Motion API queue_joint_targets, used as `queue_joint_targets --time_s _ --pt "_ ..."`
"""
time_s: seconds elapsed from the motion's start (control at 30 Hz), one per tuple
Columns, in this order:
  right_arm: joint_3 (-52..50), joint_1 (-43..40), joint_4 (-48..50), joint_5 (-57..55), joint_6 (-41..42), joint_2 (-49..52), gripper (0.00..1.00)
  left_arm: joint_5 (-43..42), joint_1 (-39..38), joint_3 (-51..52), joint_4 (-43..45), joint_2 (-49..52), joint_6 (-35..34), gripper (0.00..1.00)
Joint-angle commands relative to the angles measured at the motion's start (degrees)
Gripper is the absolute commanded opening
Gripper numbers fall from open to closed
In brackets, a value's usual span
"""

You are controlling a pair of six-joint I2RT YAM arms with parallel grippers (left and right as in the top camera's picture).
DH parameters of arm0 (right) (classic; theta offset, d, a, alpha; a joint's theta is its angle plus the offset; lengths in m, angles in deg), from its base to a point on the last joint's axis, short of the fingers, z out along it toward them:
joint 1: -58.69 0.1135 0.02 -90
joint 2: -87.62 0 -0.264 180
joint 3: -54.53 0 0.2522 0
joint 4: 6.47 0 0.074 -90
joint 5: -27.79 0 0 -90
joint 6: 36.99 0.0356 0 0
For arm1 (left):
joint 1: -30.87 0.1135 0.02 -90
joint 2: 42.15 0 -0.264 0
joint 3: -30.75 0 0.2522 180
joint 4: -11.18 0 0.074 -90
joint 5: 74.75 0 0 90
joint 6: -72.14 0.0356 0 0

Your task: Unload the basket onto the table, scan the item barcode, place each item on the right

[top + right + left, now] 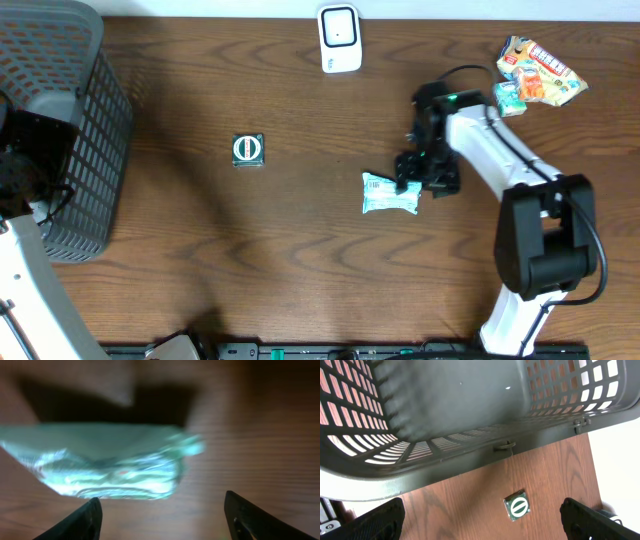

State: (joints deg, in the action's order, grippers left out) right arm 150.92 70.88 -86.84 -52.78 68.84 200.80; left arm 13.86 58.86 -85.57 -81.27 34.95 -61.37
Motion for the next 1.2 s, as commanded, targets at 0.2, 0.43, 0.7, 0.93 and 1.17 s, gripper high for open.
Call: queue_joint_targets --time_s 0.2,0.43,0.7,0.93,1.17 --pt "3.96 -10.84 1.64 12.72 -6.58 -0.59 0.80 0.33 0.22 -0.15 -0.15 0.02 -0.09 0.98" --pt "3.76 -14.51 2.89 14.32 -6.73 -0.57 0.84 0.33 0.22 -0.15 -0.15 0.02 -0.11 0.97" --pt "2.03 -11.10 3.67 14.29 -8.20 -0.57 0.88 0.33 0.22 -0.15 -0.15 0.02 -0.11 0.98" --pt "2.01 -5.73 1.42 14.27 -8.24 -0.57 0.82 0.33 0.22 -0.15 -0.15 0.02 -0.09 0.98" --pt "2.01 -1.01 -0.52 9.79 -8.20 -0.57 0.92 0.33 0.22 -0.15 -0.15 0.02 -0.09 0.98"
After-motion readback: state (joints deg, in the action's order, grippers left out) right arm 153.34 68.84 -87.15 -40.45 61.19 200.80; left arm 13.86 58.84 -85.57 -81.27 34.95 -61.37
